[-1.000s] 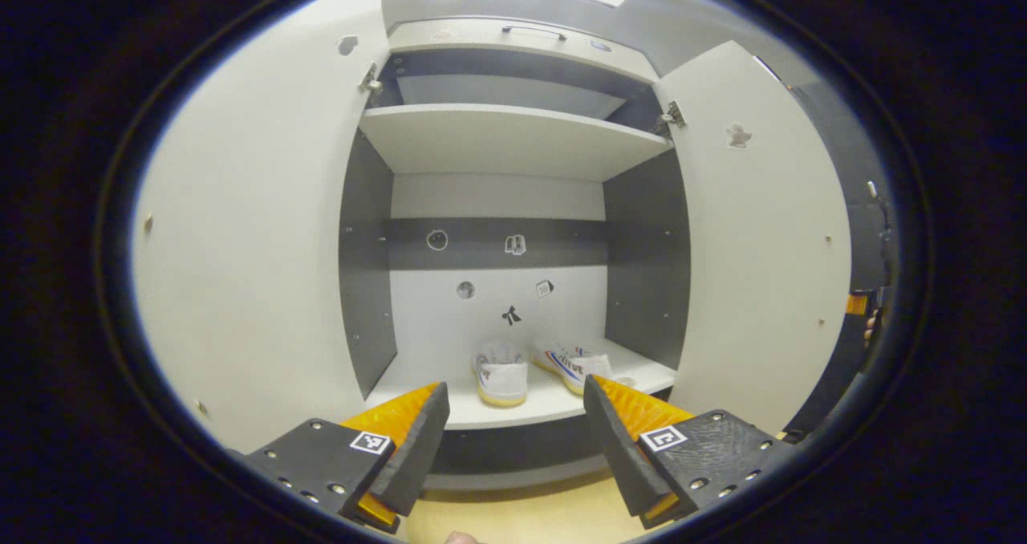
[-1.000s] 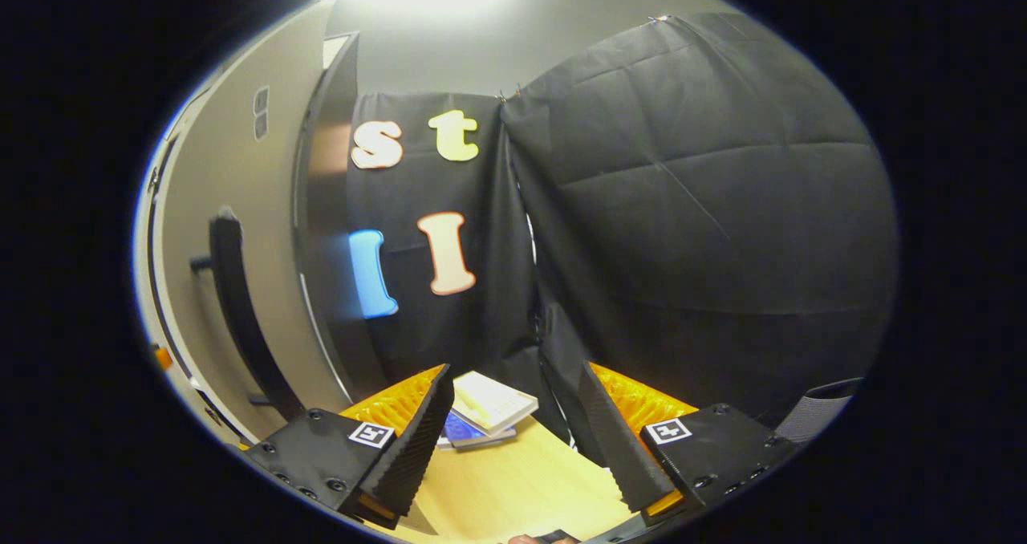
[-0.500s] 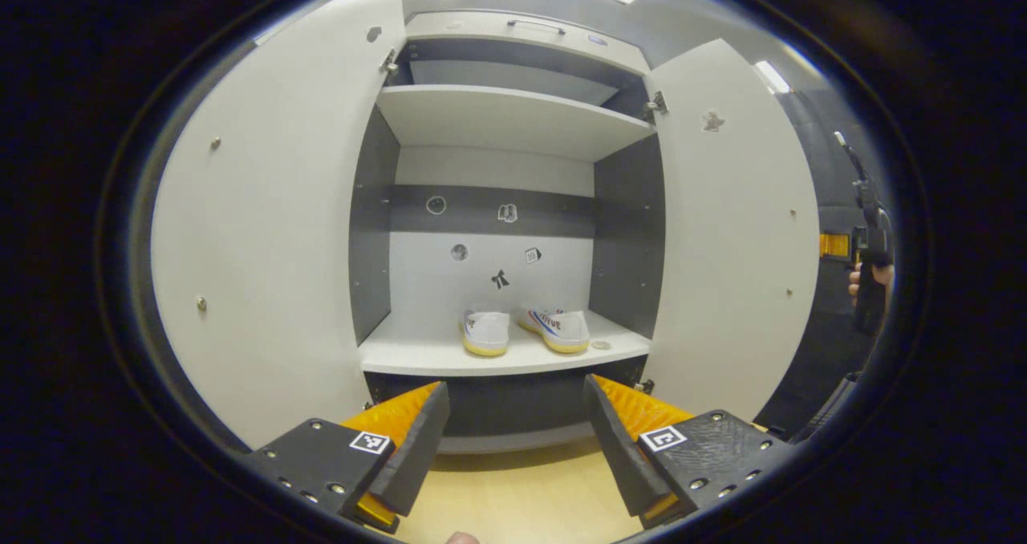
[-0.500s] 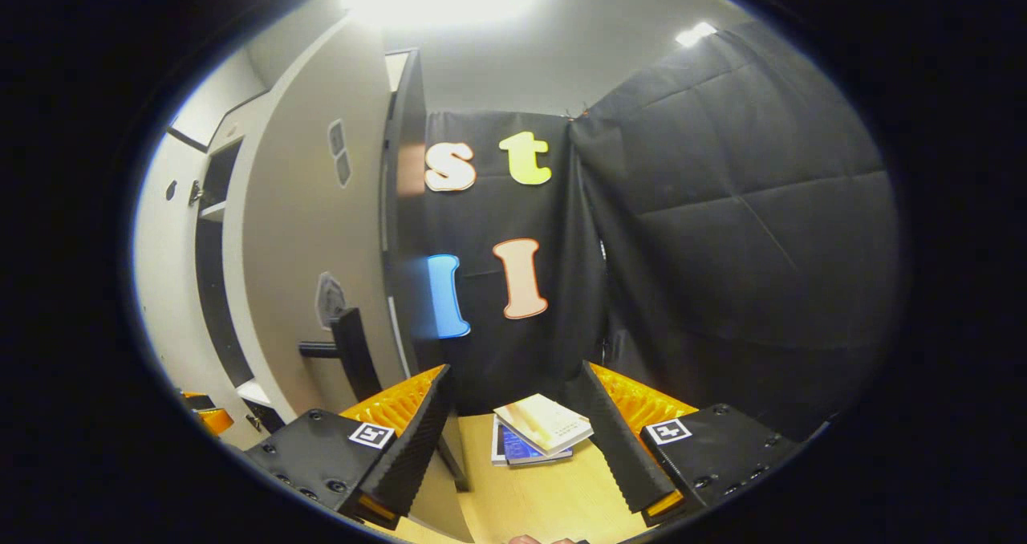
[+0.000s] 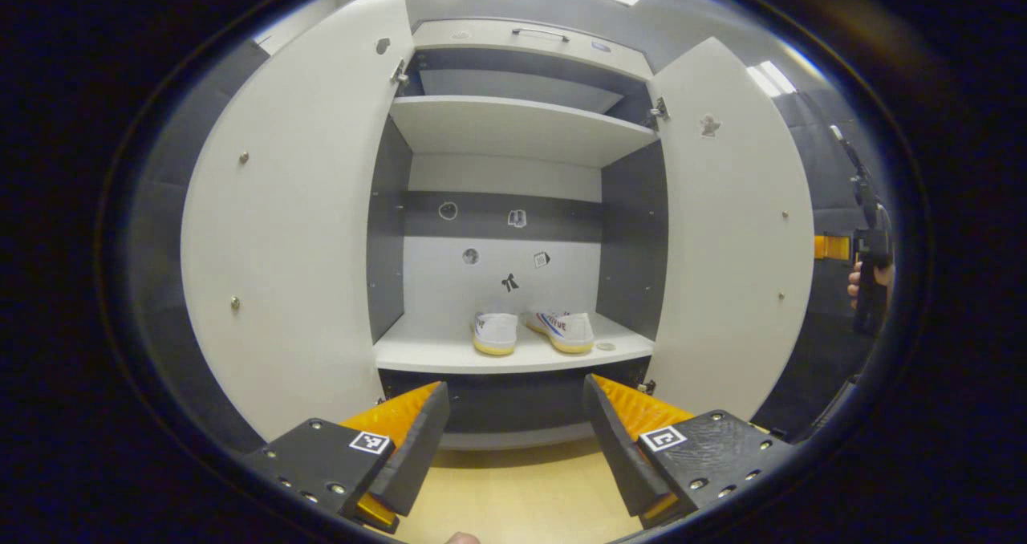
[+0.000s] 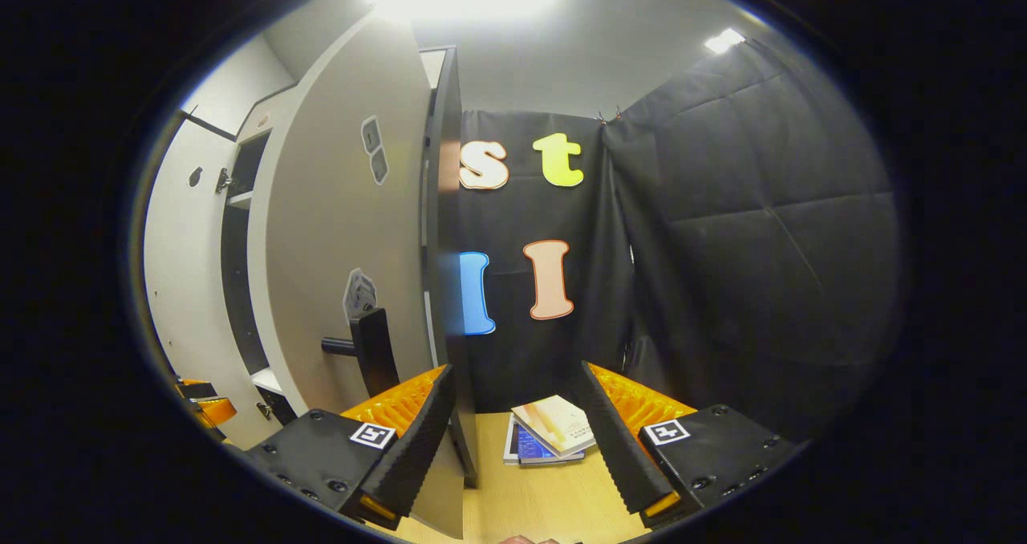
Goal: Grab one shoe with the right hand and put it into the shoe cabinet, grab the other shoe with the left hand and put it into the shoe cabinet; then close the right door with the right hand and the left door with the left hand.
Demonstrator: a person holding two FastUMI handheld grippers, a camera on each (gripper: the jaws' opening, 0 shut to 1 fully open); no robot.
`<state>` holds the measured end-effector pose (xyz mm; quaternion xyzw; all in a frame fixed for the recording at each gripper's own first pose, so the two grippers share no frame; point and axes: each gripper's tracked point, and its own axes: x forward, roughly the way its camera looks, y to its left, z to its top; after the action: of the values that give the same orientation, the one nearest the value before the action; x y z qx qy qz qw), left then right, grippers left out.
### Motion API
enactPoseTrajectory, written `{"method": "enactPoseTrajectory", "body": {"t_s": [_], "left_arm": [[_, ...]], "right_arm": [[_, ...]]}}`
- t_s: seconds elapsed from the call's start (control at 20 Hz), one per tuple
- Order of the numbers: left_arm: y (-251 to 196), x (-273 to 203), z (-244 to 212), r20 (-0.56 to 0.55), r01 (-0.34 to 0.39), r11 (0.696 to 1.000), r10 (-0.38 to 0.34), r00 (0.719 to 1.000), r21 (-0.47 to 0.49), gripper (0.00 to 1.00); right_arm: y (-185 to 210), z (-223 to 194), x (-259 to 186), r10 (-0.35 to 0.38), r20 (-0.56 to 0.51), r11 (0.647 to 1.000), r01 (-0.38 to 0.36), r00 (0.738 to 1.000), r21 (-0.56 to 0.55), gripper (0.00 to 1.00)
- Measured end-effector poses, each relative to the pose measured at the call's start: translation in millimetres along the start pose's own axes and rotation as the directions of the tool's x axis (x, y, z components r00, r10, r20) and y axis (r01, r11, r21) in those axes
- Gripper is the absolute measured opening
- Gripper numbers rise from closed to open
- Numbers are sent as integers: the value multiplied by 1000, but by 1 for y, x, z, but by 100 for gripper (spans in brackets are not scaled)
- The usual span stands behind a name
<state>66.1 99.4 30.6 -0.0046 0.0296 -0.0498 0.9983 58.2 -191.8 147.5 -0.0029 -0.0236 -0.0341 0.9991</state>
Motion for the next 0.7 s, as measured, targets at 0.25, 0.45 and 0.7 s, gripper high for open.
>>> {"method": "enactPoseTrajectory", "body": {"t_s": [0.25, 0.45, 0.7], "left_arm": [[5, -17, -8, -22, -28, 999, 27, 999, -21, 96], [18, -32, -9, -37, -87, 996, 87, 996, -10, 98], [41, -59, -21, -81, -165, 986, 164, 983, -8, 95]], "right_arm": [[37, -1, 0, 90, -3, 996, -90, 996, 19, 96], [77, -10, 7, 191, -22, 978, -189, 981, 86, 96], [126, -14, 30, 291, -41, 945, -281, 956, 167, 97]]}}
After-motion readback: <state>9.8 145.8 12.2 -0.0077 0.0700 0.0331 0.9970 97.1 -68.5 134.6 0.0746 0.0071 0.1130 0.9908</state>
